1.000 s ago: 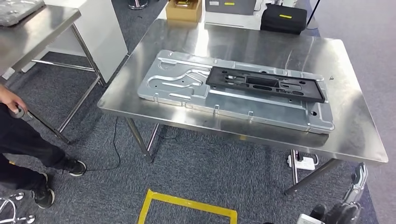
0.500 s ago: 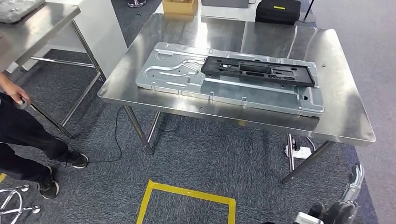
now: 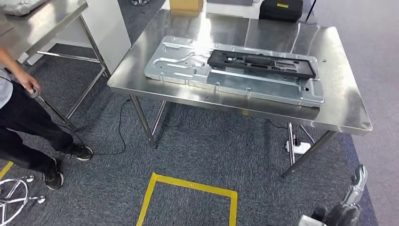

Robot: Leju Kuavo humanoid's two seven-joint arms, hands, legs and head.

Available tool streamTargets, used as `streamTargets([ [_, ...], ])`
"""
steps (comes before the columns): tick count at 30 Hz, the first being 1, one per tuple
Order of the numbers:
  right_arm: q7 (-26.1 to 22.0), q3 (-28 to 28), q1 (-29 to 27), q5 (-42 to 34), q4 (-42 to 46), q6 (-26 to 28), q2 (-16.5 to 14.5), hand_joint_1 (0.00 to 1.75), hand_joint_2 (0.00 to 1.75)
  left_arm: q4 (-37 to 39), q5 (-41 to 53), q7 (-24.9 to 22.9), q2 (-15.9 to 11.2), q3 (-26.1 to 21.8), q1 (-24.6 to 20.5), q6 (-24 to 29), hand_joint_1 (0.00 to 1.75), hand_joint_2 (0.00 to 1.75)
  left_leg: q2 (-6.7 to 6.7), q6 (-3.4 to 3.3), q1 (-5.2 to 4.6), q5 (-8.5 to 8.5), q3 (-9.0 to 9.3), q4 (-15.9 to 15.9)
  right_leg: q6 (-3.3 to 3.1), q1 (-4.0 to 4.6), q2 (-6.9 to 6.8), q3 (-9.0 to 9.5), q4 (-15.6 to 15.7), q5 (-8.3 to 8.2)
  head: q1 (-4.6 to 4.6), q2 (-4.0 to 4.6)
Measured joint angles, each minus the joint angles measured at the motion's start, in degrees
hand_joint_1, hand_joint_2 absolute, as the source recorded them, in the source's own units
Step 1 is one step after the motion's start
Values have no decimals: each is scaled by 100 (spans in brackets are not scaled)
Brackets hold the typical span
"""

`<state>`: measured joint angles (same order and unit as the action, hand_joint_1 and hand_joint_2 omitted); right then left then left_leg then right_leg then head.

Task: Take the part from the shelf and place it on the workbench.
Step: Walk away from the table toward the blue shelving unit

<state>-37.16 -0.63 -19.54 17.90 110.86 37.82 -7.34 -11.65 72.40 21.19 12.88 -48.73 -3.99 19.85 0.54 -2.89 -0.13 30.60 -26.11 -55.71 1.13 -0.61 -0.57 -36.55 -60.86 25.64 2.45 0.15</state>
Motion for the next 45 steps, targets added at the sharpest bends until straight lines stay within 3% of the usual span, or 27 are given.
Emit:
streamTargets([
  [3, -99, -1, -5, -146, 36, 8, -16, 0, 0, 0, 10, -1, 1, 0, -6, -4, 0, 0, 37, -100, -3, -152, -166, 12, 43, -18, 27, -244, -867, 769, 7, 0],
  [4, -112, -1, -6, -166, 40, 8, -17, 0, 0, 0, 11, -1, 2, 0, -5, -4, 0, 0, 42, -102, -8, -196, -226, 3, 56, -24, 29, -304, -1184, 934, 6, 0],
  [5, -121, -1, -8, -175, 42, 7, -17, 0, 0, 0, 10, -1, 2, 0, -3, -5, 0, 0, 46, -98, -11, -237, -289, -14, 71, -33, 29, -305, -1383, 968, 7, 0],
  [6, -128, -1, -9, -177, 42, 6, -17, 0, 0, 0, 11, -1, 2, 0, -2, -5, 0, 0, 48, -87, -11, -272, -354, -41, 83, -46, 29, -212, -1385, 873, 6, 0],
  [8, -140, -1, -9, -163, 47, -3, -17, 0, 0, 0, 12, -2, 2, -1, -3, -8, 0, 0, 46, -61, -5, -314, -471, -125, 92, -77, 28, 261, -797, 560, 6, 0],
  [10, -162, -1, -5, -149, 59, -17, -20, 0, 0, 0, 13, -3, 2, -1, -7, -11, 0, 0, 41, -18, -16, -332, -575, -228, 70, -70, 35, 732, -57, 478, 5, 0],
  [11, -176, -1, -5, -148, 71, -24, -21, 0, 0, 0, 14, -2, 2, 0, -10, -13, 0, 0, 39, 13, -23, -346, -617, -266, 50, -58, 40, 840, 160, 513, 5, 0],
  [15, -212, -3, -14, -161, 103, -110, -25, 0, 0, 0, 14, 0, 1, -1, -11, -18, 0, 0, 25, 160, -10, -374, -744, -341, -96, -51, 49, 770, 286, 484, 3, 0],
  [17, -204, -2, -16, -154, 103, -182, -31, 0, 0, 0, 13, 4, 0, -1, -1, -20, 0, 0, 5, 220, 15, -60, -905, -697, -172, -61, 38, 701, 309, 410, 1, 0],
  [19, -157, -3, -23, -146, 85, -257, -37, 0, 0, 0, 5, 10, 0, -2, 8, -19, 0, 0, -3, 268, 35, 371, -1140, -1382, -210, -42, 30, 614, 304, 344, -2, 0],
  [20, -122, -5, -29, -151, 62, -301, -39, 0, 0, 0, -1, 12, 0, -3, 10, -15, 0, 0, -3, 280, 40, 471, -1201, -1632, -215, -33, 31, 573, 300, 316, -2, 0],
  [21, -80, -10, -37, -163, 29, -350, -43, 0, 0, 0, -10, 14, 0, -4, 11, -9, 0, 0, -3, 283, 42, 461, -1180, -1713, -211, -27, 40, 534, 293, 290, -2, 0],
  [22, -39, -22, -44, -184, -19, -416, -51, 0, 0, 0, -21, 14, 0, -7, 11, -3, 0, 0, -7, 277, 42, 349, -1048, -1569, -202, -24, 56, 501, 284, 268, -2, 0],
  [24, 37, -79, -52, -247, -161, -617, -92, 0, 0, 0, -49, 14, -1, -16, 10, 9, 0, 0, -66, 232, 41, 72, -570, -846, -173, -24, 97, 448, 259, 231, -3, 0],
  [26, 75, -200, -40, -268, -394, -845, -163, 0, 0, 0, -78, 12, 0, -31, 12, 17, 0, 0, -158, 181, 27, -46, -225, -271, -125, -18, 135, 405, 237, 194, -2, 0],
  [29, 35, -434, -28, -231, -779, -1068, -280, 0, 0, 0, -88, 6, 2, -51, 17, 21, 0, 0, -162, 108, 17, -78, -199, -125, -18, -16, 172, 370, 242, 128, 0, 0],
  [31, 114, -586, -1, -215, -1001, -1216, -338, 0, 0, 0, -90, -1, 3, -66, 21, 24, 0, 0, -100, 19, 40, -152, -210, -54, 37, -17, 158, 296, 104, 238, 5, 0],
  [34, 171, -1043, 231, -67, -1791, -1505, -434, 0, 0, 0, -92, -21, 4, -97, 28, 31, 0, 0, 19, -65, 35, -218, -275, -28, 107, -27, 124, -126, -821, 772, 11, 0],
  [35, 74, -1287, 328, -1, -2169, -1580, -471, 0, 0, 0, -92, -28, 4, -110, 33, 31, 0, 0, 56, -72, 26, -226, -304, -40, 127, -34, 118, -256, -1130, 887, 9, 0],
  [36, -45, -1529, 401, 50, -2526, -1634, -504, 0, 0, 0, -92, -34, 4, -122, 38, 31, 0, 0, 86, -75, 19, -230, -331, -58, 140, -40, 110, -303, -1275, 903, 9, 0],
  [37, -132, -1740, 451, 84, -2816, -1669, -535, 0, 0, 0, -92, -39, 4, -131, 42, 31, 0, 0, 111, -73, 14, -229, -353, -82, 143, -44, 95, -233, -1192, 810, 9, 0],
  [39, -173, -2052, 556, 145, -3234, -1724, -575, 0, 0, 0, -92, -46, 9, -140, 45, 31, 0, 0, 171, -54, 8, -212, -376, -133, 118, -40, -6, 171, -490, 481, 10, 0],
  [41, -96, -2381, 766, 228, -3700, -1838, -614, 0, 0, 0, -92, -56, 16, -144, 43, 31, 0, 0, 249, -4, -17, -183, -385, -179, 44, 4, -124, 479, 119, 297, 7, 0],
  [43, -100, -2850, 1026, 286, -4378, -1966, -638, 0, 0, 0, -91, -69, 23, -150, 35, 33, 0, 0, 318, 50, -35, -171, -381, -193, -27, 43, -120, 509, 244, 283, 3, 0],
  [45, -189, -3404, 1220, 334, -5144, -2014, -624, 0, 0, 0, -86, -79, 32, -158, 25, 36, 0, 0, 319, 107, -31, -137, -380, -216, -85, 21, -64, 507, 272, 257, 2, 0],
])
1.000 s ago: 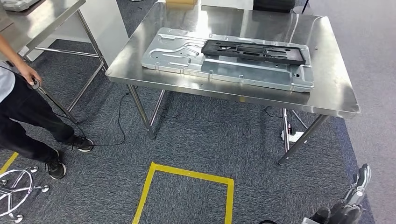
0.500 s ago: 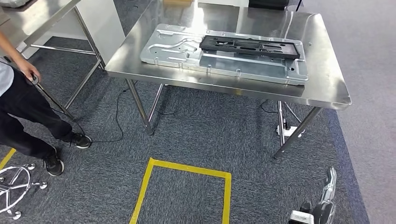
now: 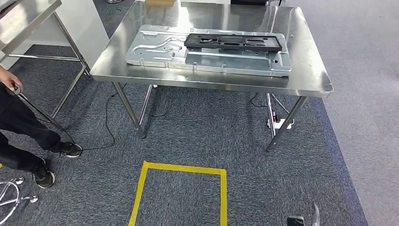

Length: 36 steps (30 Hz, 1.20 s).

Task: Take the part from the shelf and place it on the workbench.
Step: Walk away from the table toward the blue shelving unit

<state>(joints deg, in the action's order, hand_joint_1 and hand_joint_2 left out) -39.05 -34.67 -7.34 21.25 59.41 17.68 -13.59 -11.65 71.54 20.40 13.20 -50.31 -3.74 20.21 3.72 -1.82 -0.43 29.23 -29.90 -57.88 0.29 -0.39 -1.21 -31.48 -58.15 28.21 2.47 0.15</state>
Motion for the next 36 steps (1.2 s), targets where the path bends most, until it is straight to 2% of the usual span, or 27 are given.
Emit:
streamTargets([
  [2, -36, -510, 173, 95, -760, 37, 67, 0, 0, 0, 7, -7, 6, -13, 5, 2, 0, 0, -138, 61, 17, 237, -120, -298, -66, -32, 47, -6, 30, -35, -2, 0],
  [4, 55, -943, 384, 252, -1528, 154, 170, 0, 0, 0, 11, -9, 6, -31, 25, 4, 0, 0, -279, 97, 45, 638, -427, -1003, -106, -35, 124, -40, 29, -57, -3, 0],
  [5, 164, -1136, 475, 355, -1888, 258, 215, 0, 0, 0, 13, -9, 7, -42, 32, 5, 0, 0, -303, 106, 55, 775, -579, -1353, -113, -33, 172, -54, 24, -63, -3, 0],
  [6, 307, -1297, 540, 460, -2186, 389, 249, 0, 0, 0, 15, -8, 7, -54, 36, 5, 0, 0, -314, 111, 61, 803, -666, -1551, -115, -31, 219, -62, 15, -65, -3, 0],
  [7, 482, -1437, 585, 570, -2451, 541, 273, 0, 0, 0, 21, -6, 7, -66, 37, 7, 0, 0, -320, 111, 67, 714, -655, -1534, -113, -31, 269, -65, 4, -65, -3, 0],
  [8, 683, -1555, 625, 678, -2688, 699, 291, 0, 0, 0, 30, -4, 6, -76, 36, 10, 0, 0, -336, 105, 74, 531, -545, -1301, -110, -31, 325, -64, -10, -63, -3, 0],
  [9, 907, -1650, 662, 780, -2899, 841, 301, 0, 0, 0, 40, -3, 6, -84, 36, 14, 0, 0, -396, 91, 82, 309, -369, -916, -104, -33, 382, -65, -25, -59, -3, 0],
  [10, 1164, -1728, 698, 878, -3099, 962, 304, 0, 0, 0, 49, -3, 6, -95, 41, 20, 0, 0, -526, 74, 90, 153, -201, -538, -87, -28, 438, -75, -44, -56, -2, 0],
  [11, 1417, -1788, 735, 958, -3277, 1047, 304, 0, 0, 0, 54, -3, 9, -105, 44, 26, 0, 0, -641, 59, 95, 56, -78, -252, -61, -29, 494, -96, -59, -61, -3, 0],
  [12, 1631, -1839, 763, 1021, -3435, 1107, 303, 0, 0, 0, 55, -4, 13, -115, 45, 32, 0, 0, -734, 44, 94, 28, -16, -95, -27, -35, 547, -124, -67, -72, -2, 0],
  [13, 1787, -1886, 783, 1063, -3576, 1142, 300, 0, 0, 0, 55, -4, 15, -123, 46, 38, 0, 0, -769, 28, 87, 44, -6, -58, 14, -43, 601, -150, -67, -91, -2, 0],
  [15, 1906, -1960, 792, 1096, -3790, 1168, 301, 0, 0, 0, 54, -7, 21, -129, 40, 52, 0, 0, -656, -33, 93, -1, 13, -3, 89, -54, 671, -174, -59, -116, -1, 0],
  [16, 1924, -1989, 796, 1101, -3870, 1173, 302, 0, 0, 0, 53, -7, 24, -131, 39, 59, 0, 0, -593, -77, 103, -31, 28, 39, 112, -48, 614, -200, -113, -71, 4, 0],
  [17, 1933, -2011, 808, 1107, -3939, 1175, 303, 0, 0, 0, 52, -8, 28, -133, 40, 64, 0, 0, -523, -117, 111, -59, 40, 81, 128, -38, 513, -273, -272, 42, 10, 0],
  [19, 1939, -2046, 843, 1118, -4048, 1178, 303, 0, 0, 0, 52, -7, 36, -134, 47, 68, 0, 0, -377, -161, 93, -78, 35, 105, 146, -35, 268, -584, -935, 418, 21, 0],
  [20, 1940, -2058, 858, 1122, -4089, 1177, 303, 0, 0, 0, 52, -7, 37, -135, 53, 69, 0, 0, -299, -166, 79, -77, 24, 99, 159, -40, 212, -758, -1306, 579, 21, 0],
  [21, 1941, -2068, 866, 1125, -4122, 1176, 303, 0, 0, 0, 52, -8, 37, -137, 58, 69, 0, 0, -226, -170, 67, -74, 16, 93, 168, -44, 183, -867, -1553, 649, 21, 0],
  [22, 1942, -2075, 868, 1127, -4146, 1176, 304, 0, 0, 0, 52, -8, 36, -139, 58, 69, 0, 0, -162, -172, 60, -69, 11, 87, 173, -48, 164, -864, -1585, 605, 21, 0],
  [23, 1945, -2081, 867, 1129, -4168, 1176, 305, 0, 0, 0, 53, -9, 36, -140, 54, 69, 0, 0, -109, -169, 57, -63, 13, 81, 171, -49, 139, -737, -1380, 463, 21, 0],
  [25, 1951, -2094, 874, 1134, -4201, 1176, 309, 0, 0, 0, 54, -9, 38, -140, 45, 69, 0, 0, -20, -141, 43, -39, 27, 63, 141, -29, -19, -279, -584, 128, 21, 0],
  [26, 1952, -2100, 884, 1135, -4215, 1176, 310, 0, 0, 0, 55, -8, 39, -140, 45, 69, 0, 0, 14, -116, 32, -24, 34, 52, 112, -12, -87, -105, -259, 28, 21, 0],
  [27, 1953, -2105, 892, 1136, -4226, 1176, 310, 0, 0, 0, 55, -8, 40, -140, 42, 69, 0, 0, 46, -89, 20, -13, 41, 43, 84, 8, -136, -13, -72, -9, 19, 0],
  [30, 1953, -2118, 894, 1137, -4262, 1177, 310, 0, 0, 0, 55, -8, 48, -140, 20, 69, 0, 0, 106, -2, 15, 9, 59, 33, -4, 15, -52, -26, -1, -30, 15, 0],
  [32, 1953, -2123, 901, 1137, -4279, 1178, 311, 0, 0, 0, 55, -8, 50, -140, 19, 70, 0, 0, -58, 59, 32, 185, -18, -172, -79, -17, 25, -28, 36, -70, 14, 0],
  [34, 1954, -2124, 914, 1137, -4286, 1178, 313, 0, 0, 0, 55, -7, 49, -143, 33, 70, 0, 0, -270, 95, 56, 570, -296, -807, -126, -22, 108, -46, 48, -96, 12, 0],
  [35, 1958, -2124, 916, 1138, -4289, 1177, 314, 0, 0, 0, 54, -8, 49, -146, 42, 69, 0, 0, -308, 104, 62, 746, -475, -1199, -134, -15, 155, -59, 46, -101, 11, 0],
  [36, 1995, -2125, 915, 1150, -4295, 1173, 314, 0, 0, 0, 53, -9, 49, -150, 51, 69, 0, 0, -320, 108, 65, 835, -611, -1495, -138, -9, 209, -66, 44, -104, 11, 0],
])
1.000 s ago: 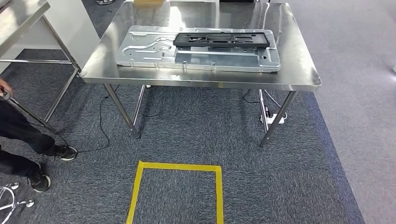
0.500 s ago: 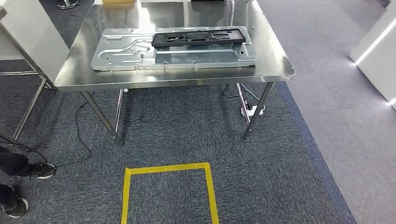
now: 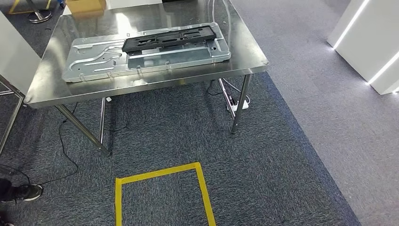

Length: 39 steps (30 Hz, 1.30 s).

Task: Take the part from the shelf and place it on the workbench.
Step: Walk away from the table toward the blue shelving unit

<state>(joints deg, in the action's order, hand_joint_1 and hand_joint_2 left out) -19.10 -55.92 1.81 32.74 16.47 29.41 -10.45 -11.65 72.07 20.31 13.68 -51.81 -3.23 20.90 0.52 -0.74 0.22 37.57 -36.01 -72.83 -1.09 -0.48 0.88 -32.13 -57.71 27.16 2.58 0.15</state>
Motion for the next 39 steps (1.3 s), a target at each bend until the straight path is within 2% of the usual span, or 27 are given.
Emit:
streamTargets([
  [1, 106, 0, -2, 39, -15, -17, -1, 0, 0, 0, -2, -3, 0, -4, 6, 0, 0, 0, -4, -2, 1, -29, -51, -106, 0, 3, 59, -2, -5, -1, 0, 0],
  [2, 273, 1, -4, 101, -37, -54, -4, 0, 0, 0, -4, -10, 0, -8, 8, 0, 0, 0, -14, -10, 1, -177, 11, 30, 1, 5, 122, 2, -13, -2, 0, 0],
  [3, 480, 6, -4, 182, -61, -108, -15, 0, 0, 0, -6, -18, 0, -11, 8, 0, 0, 0, -46, -25, 3, -399, 166, 364, 4, 4, 186, 8, -24, 0, 0, 0],
  [5, 800, 21, -4, 340, -102, -244, -70, 0, 0, 0, -7, -35, -1, -18, 12, 2, 0, 0, -247, -62, 13, -739, 503, 1133, 25, 8, 305, -6, -62, 5, 3, 0],
  [7, 874, 43, -7, 438, -126, -380, -153, 0, 0, 0, 6, -43, -2, -24, 11, 3, 0, 0, -386, -88, 12, -808, 622, 1455, 80, 9, 406, -56, -85, -9, 3, 0],
  [9, 788, 58, -20, 476, -150, -519, -235, 0, 0, 0, 29, -42, -2, -27, -1, 3, 0, 0, -312, -131, 12, -831, 636, 1493, 152, 2, 484, -92, -83, -33, 2, 0],
  [11, 599, 62, -27, 496, -166, -661, -286, 0, 0, 0, 56, -19, 1, -28, -7, 3, 0, 0, -193, -212, 29, -882, 668, 1560, 204, 11, 338, -156, -220, 67, 7, 0],
  [12, 485, 66, -20, 513, -172, -735, -299, 0, 0, 0, 65, -1, 3, -28, -6, 3, 0, 0, -124, -251, 35, -902, 675, 1590, 225, 17, 212, -254, -439, 210, 10, 0],
  [14, 282, 85, 4, 547, -179, -870, -311, 0, 0, 0, 74, 33, 4, -28, 3, 2, 0, 0, 26, -290, 12, -903, 671, 1596, 268, 2, 23, -587, -1147, 584, 14, 0],
  [15, 217, 95, 14, 551, -180, -925, -311, 0, 0, 0, 78, 39, 3, -28, 7, 2, 0, 0, 103, -292, 2, -899, 666, 1593, 289, -15, -4, -742, -1476, 705, 13, 0],
  [16, 180, 102, 21, 545, -180, -971, -308, 0, 0, 0, 83, 39, 2, -28, 7, 2, 0, 0, 174, -291, -4, -892, 665, 1590, 306, -29, -23, -821, -1652, 728, 13, 0],
  [17, 176, 105, 24, 537, -180, -1005, -302, 0, 0, 0, 91, 33, 1, -28, 3, 2, 0, 0, 240, -287, -7, -882, 669, 1585, 317, -41, -47, -787, -1610, 640, 14, 0],
  [18, 197, 104, 26, 529, -180, -1023, -294, 0, 0, 0, 102, 26, 1, -28, -1, 2, 0, 0, 294, -277, -7, -868, 681, 1579, 321, -47, -93, -634, -1336, 462, 13, 0],
  [20, 257, 102, 33, 525, -180, -1032, -279, 0, 0, 0, 123, 14, 1, -28, -3, 3, 0, 0, 393, -232, -23, -821, 707, 1555, 293, -22, -320, -209, -539, 136, 14, 0],
  [21, 278, 102, 43, 526, -181, -1031, -276, 0, 0, 0, 130, 11, 1, -28, -2, 3, 0, 0, 440, -199, -37, -798, 714, 1546, 262, -4, -410, -72, -262, 60, 10, 0],
  [22, 287, 102, 50, 526, -183, -1031, -275, 0, 0, 0, 132, 10, 1, -28, -2, 3, 0, 0, 487, -168, -51, -777, 719, 1538, 229, 16, -462, -12, -122, 47, 6, 0],
  [24, 290, 102, 51, 527, -187, -1034, -275, 0, 0, 0, 133, 16, 1, -27, -17, 3, 0, 0, 582, -112, -57, -755, 752, 1542, 162, 31, -373, -24, -92, 50, -2, 0],
  [25, 290, 102, 45, 527, -190, -1037, -276, 0, 0, 0, 133, 24, 2, -27, -28, 3, 0, 0, 546, -80, -44, -724, 764, 1519, 130, 28, -319, -22, -74, 38, -1, 0],
  [27, 287, 101, 47, 527, -195, -1041, -276, 0, 0, 0, 132, 44, 5, -26, -36, 3, 0, 0, 307, -25, -17, -532, 687, 1282, 59, 8, -220, -14, -39, 7, -1, 0],
  [28, 285, 101, 51, 527, -196, -1042, -276, 0, 0, 0, 131, 52, 7, -26, -33, 2, 0, 0, 170, -12, -7, -428, 627, 1141, 40, 1, -192, -15, -32, -1, -3, 0],
  [29, 284, 100, 55, 527, -196, -1042, -276, 0, 0, 0, 131, 57, 8, -26, -30, 2, 0, 0, 99, -9, -5, -346, 575, 1024, 28, -2, -174, -18, -32, -4, -4, 0],
  [31, 284, 99, 60, 526, -196, -1042, -275, 0, 0, 0, 131, 60, 9, -26, -26, 2, 0, 0, 77, -6, -2, -291, 532, 928, 23, -2, -162, -19, -32, -6, -4, 0],
  [33, 283, 99, 63, 526, -196, -1042, -275, 0, 0, 0, 129, 60, 8, -27, -7, 2, 0, 0, 35, -3, 2, -99, 253, 363, 18, 8, -48, -22, -39, -7, -3, 0],
  [35, 311, 99, 64, 529, -196, -1039, -276, 0, 0, 0, 125, 60, 7, -29, 10, 2, 0, 0, -84, -30, 9, -352, 199, 397, 21, 15, 209, -19, -66, -4, -2, 0],
  [37, 375, 99, 72, 538, -201, -1037, -276, 0, 0, 0, 122, 62, 7, -34, 16, 2, 0, 0, -375, -68, 28, -802, 470, 1161, 55, 20, 423, -44, -112, 1, -1, 0],
  [38, 414, 99, 79, 541, -203, -1043, -276, 0, 0, 0, 122, 64, 7, -35, 18, 2, 0, 0, -486, -76, 34, -851, 526, 1333, 85, 17, 481, -72, -124, -5, -1, 0],
  [39, 470, 99, 81, 545, -206, -1057, -276, 0, 0, 0, 124, 65, 6, -37, 17, 2, 0, 0, -533, -89, 31, -841, 536, 1385, 123, 13, 543, -98, -127, -18, -1, 0],
])
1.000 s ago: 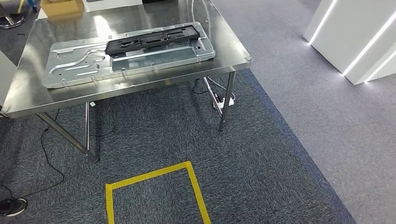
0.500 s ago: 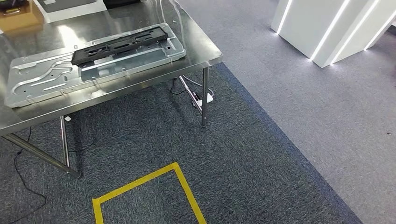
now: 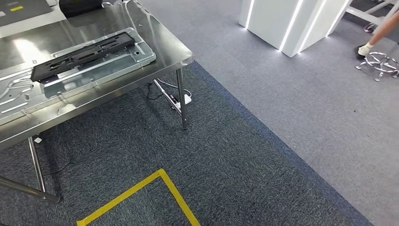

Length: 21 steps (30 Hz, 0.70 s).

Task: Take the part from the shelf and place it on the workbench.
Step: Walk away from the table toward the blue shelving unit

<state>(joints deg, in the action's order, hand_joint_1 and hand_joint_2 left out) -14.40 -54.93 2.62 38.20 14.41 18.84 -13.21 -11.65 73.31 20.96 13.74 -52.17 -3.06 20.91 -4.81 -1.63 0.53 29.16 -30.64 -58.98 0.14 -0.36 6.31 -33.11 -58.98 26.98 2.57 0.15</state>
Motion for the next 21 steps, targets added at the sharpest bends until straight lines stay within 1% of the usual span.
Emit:
streamTargets([
  [1, 79, -1, -3, 8, -6, -22, 1, 0, 0, 0, 3, 0, -2, -1, -3, -1, 0, 0, 51, -22, -6, -16, 5, 20, 41, -10, 64, -22, 8, -18, 0, 0],
  [2, 186, -1, -13, 22, -14, -50, 3, 0, 0, 0, 8, -2, -3, -1, -7, -6, 0, 0, 120, -63, -6, -38, 15, 46, 73, -23, 86, -34, 7, -20, -1, 0],
  [3, 315, -2, -22, 45, -22, -77, 5, 0, 0, 0, 15, -3, -4, -2, -11, -14, 0, 0, 192, -107, -5, -62, 28, 78, 100, -24, 29, -62, -46, 23, 3, 0],
  [4, 452, -2, -24, 69, -30, -103, 7, 0, 0, 0, 22, -5, -5, -2, -12, -24, 0, 0, 268, -145, 0, -87, 36, 111, 120, -20, -94, -134, -196, 131, 7, 0],
  [5, 582, -2, -21, 89, -34, -130, 9, 0, 0, 0, 34, -6, -4, -2, -12, -38, 0, 0, 348, -174, -1, -103, 37, 133, 134, -17, -255, -255, -461, 300, 11, 0],
  [6, 692, -2, -17, 103, -37, -155, 9, 0, 0, 0, 45, -10, -5, -2, -6, -50, 0, 0, 429, -186, -13, -104, 35, 138, 153, -11, -411, -424, -821, 500, 15, 0],
  [7, 778, -2, -15, 109, -41, -179, 9, 0, 0, 0, 53, -18, -8, -2, 2, -61, 0, 0, 517, -195, -25, -100, 30, 136, 170, -16, -500, -596, -1188, 667, 14, 0],
  [8, 836, -2, -18, 110, -45, -195, 9, 0, 0, 0, 59, -26, -11, -2, 8, -70, 0, 0, 607, -200, -37, -93, 28, 134, 184, -25, -547, -710, -1445, 749, 14, 0],
  [9, 874, -4, -24, 110, -49, -205, 9, 0, 0, 0, 60, -33, -15, -2, 10, -75, 0, 0, 690, -202, -46, -84, 30, 130, 190, -33, -575, -730, -1515, 726, 13, 0],
  [10, 895, -6, -32, 109, -53, -210, 9, 0, 0, 0, 61, -38, -17, -2, 5, -77, 0, 0, 763, -200, -51, -74, 35, 127, 187, -37, -602, -633, -1358, 600, 15, 0],
  [11, 904, -8, -38, 108, -56, -218, 9, 0, 0, 0, 61, -39, -17, -2, -1, -78, 0, 0, 826, -192, -53, -61, 49, 125, 175, -35, -657, -437, -1016, 414, 15, 0],
  [12, 905, -10, -37, 108, -57, -230, 9, 0, 0, 0, 61, -39, -17, -2, -6, -78, 0, 0, 882, -176, -60, -45, 65, 123, 152, -19, -778, -210, -601, 261, 15, 0],
  [13, 899, -12, -31, 108, -57, -244, 9, 0, 0, 0, 61, -39, -17, -2, -8, -78, 0, 0, 931, -152, -70, -28, 80, 119, 122, 5, -871, -27, -260, 144, 14, 0],
  [14, 890, -14, -24, 110, -57, -259, 8, 0, 0, 0, 61, -39, -19, -2, -12, -78, 0, 0, 975, -125, -79, -12, 94, 116, 94, 30, -941, 86, -40, 88, 13, 0],
  [15, 882, -16, -21, 114, -57, -273, 7, 0, 0, 0, 61, -39, -20, -2, -19, -78, 0, 0, 1016, -96, -87, -1, 107, 115, 70, 55, -969, 120, 50, 83, 12, 0],
  [16, 877, -20, -23, 116, -57, -282, 6, 0, 0, 0, 62, -37, -22, -2, -28, -78, 0, 0, 1055, -69, -89, 4, 121, 118, 50, 68, -913, 111, 53, 71, 11, 0],
  [17, 873, -26, -27, 119, -57, -290, 5, 0, 0, 0, 62, -33, -24, -2, -38, -77, 0, 0, 1081, -40, -87, 18, 130, 120, 23, 51, -863, 114, 71, 57, 11, 0],
  [18, 871, -31, -29, 121, -58, -293, 3, 0, 0, 0, 63, -26, -26, -2, -44, -77, 0, 0, 1031, -8, -80, 64, 129, 79, -8, 33, -814, 124, 96, 40, 11, 0],
  [19, 869, -37, -26, 124, -58, -293, 1, 0, 0, 0, 64, -18, -27, -2, -47, -76, 0, 0, 929, 19, -70, 165, 86, -49, -41, 12, -762, 135, 122, 21, 8, 0],
  [20, 866, -39, -19, 126, -58, -293, -2, 0, 0, 0, 65, -12, -29, -2, -45, -76, 0, 0, 794, 43, -56, 328, -19, -302, -67, -9, -709, 145, 143, 4, 4, 0],
  [21, 864, -41, -12, 130, -58, -294, -4, 0, 0, 0, 66, -7, -31, -2, -40, -76, 0, 0, 657, 57, -41, 523, -173, -664, -80, -7, -655, 140, 147, -1, 2, 0],
])
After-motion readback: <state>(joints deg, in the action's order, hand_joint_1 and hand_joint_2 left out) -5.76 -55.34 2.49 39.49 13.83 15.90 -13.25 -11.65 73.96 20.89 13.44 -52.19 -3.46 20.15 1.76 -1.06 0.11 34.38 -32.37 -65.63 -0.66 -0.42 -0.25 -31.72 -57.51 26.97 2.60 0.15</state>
